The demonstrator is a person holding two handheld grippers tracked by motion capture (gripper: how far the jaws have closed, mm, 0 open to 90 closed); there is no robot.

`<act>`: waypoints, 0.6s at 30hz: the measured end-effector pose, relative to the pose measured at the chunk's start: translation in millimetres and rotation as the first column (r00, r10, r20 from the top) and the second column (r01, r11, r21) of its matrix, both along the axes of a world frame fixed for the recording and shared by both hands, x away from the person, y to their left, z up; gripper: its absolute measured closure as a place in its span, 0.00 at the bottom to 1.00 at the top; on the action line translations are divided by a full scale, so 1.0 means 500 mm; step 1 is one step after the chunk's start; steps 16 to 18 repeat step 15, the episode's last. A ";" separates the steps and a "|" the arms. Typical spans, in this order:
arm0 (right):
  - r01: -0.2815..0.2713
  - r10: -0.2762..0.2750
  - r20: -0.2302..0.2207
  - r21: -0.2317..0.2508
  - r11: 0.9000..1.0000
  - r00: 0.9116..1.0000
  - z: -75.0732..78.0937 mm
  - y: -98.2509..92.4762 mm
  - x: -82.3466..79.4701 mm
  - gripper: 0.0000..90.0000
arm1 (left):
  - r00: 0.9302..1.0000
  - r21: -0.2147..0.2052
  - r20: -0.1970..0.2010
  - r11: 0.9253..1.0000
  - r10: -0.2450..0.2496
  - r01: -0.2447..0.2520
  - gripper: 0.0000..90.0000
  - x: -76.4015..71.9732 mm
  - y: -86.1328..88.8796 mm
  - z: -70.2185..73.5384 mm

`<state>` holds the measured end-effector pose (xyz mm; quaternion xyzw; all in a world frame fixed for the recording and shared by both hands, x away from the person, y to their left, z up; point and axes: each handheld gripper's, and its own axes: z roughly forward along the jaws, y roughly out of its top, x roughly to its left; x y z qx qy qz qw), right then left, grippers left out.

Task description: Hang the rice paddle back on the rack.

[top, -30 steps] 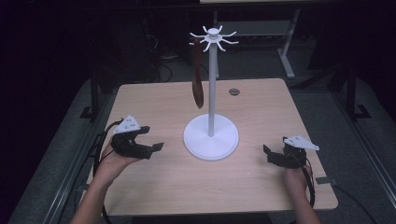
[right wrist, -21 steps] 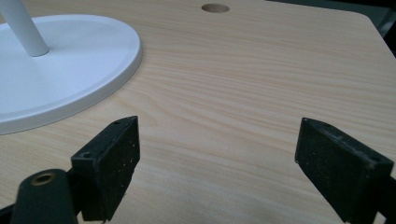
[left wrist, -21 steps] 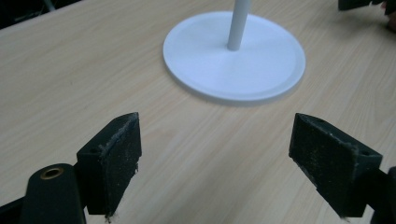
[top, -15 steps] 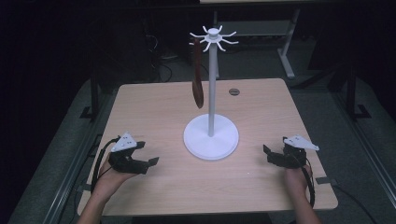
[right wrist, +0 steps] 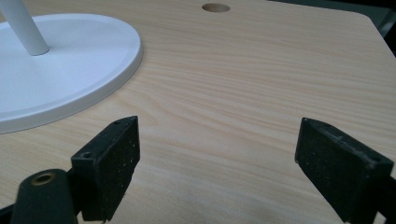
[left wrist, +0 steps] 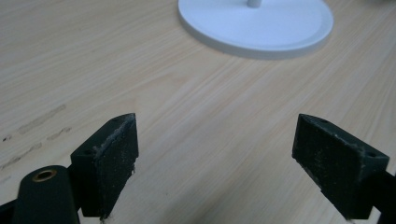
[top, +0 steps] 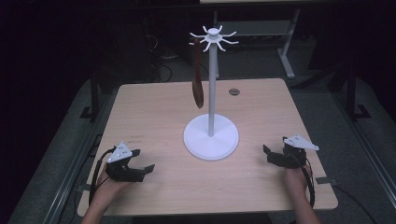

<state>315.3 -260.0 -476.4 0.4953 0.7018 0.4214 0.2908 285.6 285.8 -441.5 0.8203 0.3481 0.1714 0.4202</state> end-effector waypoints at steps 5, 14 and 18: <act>0.000 0.000 -0.001 0.001 1.000 1.000 0.000 0.000 0.000 0.15 | 1.000 0.003 -0.021 1.000 0.015 -0.015 0.15 -0.003 0.006 -0.016; -0.001 0.001 -0.001 0.002 1.000 1.000 0.000 0.000 0.000 0.15 | 0.999 0.018 -0.030 1.000 0.018 -0.017 0.15 0.001 0.005 -0.024; -0.001 0.001 -0.002 0.002 1.000 1.000 0.000 0.000 0.000 0.15 | 0.999 0.021 -0.030 1.000 0.018 -0.018 0.15 0.001 0.005 -0.025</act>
